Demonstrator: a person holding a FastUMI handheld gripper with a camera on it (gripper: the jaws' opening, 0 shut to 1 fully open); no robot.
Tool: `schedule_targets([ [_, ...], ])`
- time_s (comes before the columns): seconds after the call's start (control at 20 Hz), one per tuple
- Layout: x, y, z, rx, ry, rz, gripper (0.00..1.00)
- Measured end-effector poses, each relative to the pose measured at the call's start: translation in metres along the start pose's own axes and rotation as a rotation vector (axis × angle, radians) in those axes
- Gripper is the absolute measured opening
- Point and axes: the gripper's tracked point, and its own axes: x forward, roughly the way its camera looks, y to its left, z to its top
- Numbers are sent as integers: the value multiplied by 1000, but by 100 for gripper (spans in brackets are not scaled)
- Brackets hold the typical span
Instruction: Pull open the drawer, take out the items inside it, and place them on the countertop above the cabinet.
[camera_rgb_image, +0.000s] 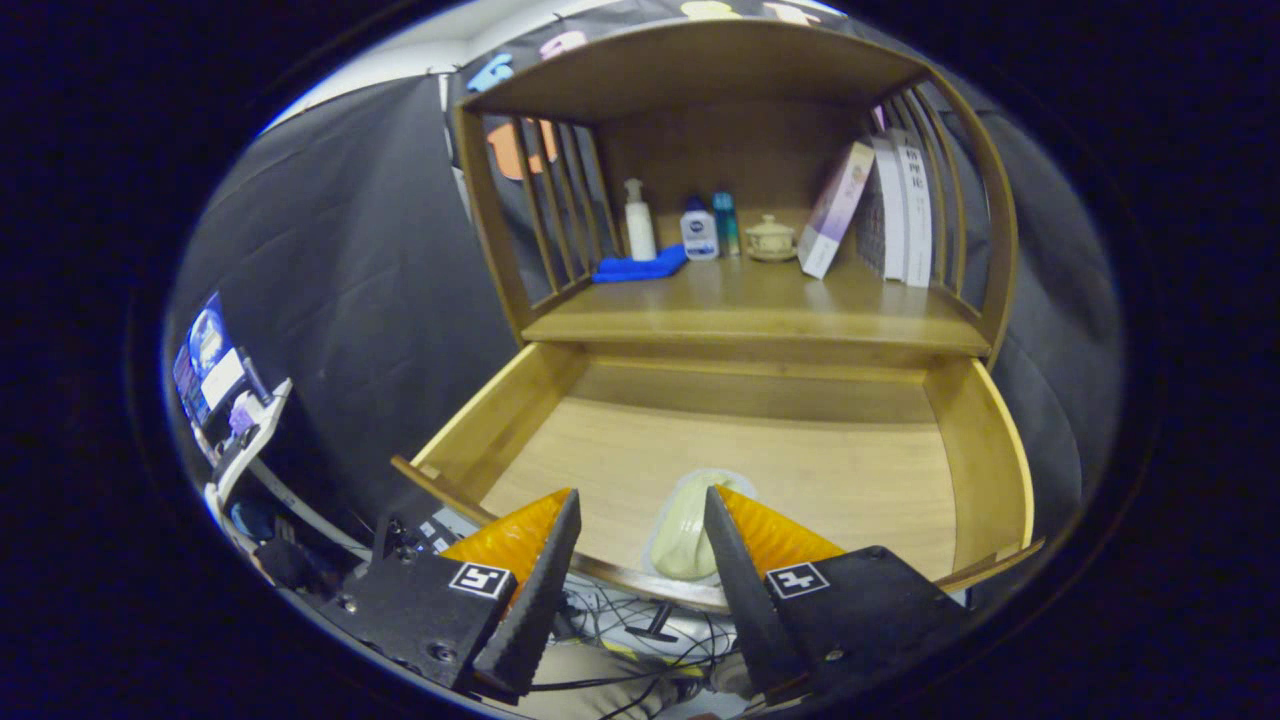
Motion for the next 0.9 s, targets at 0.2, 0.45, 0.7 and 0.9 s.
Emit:
schedule_targets([
  [0.2, 29, -15, -10, 58, 174, -39, 79],
  [0.45, 52, -22, -22, 88, 310, -53, 78],
  [0.7, 71, -27, -30, 122, 386, -73, 71],
  [0.9, 79, -29, -35, 138, 420, -94, 58],
])
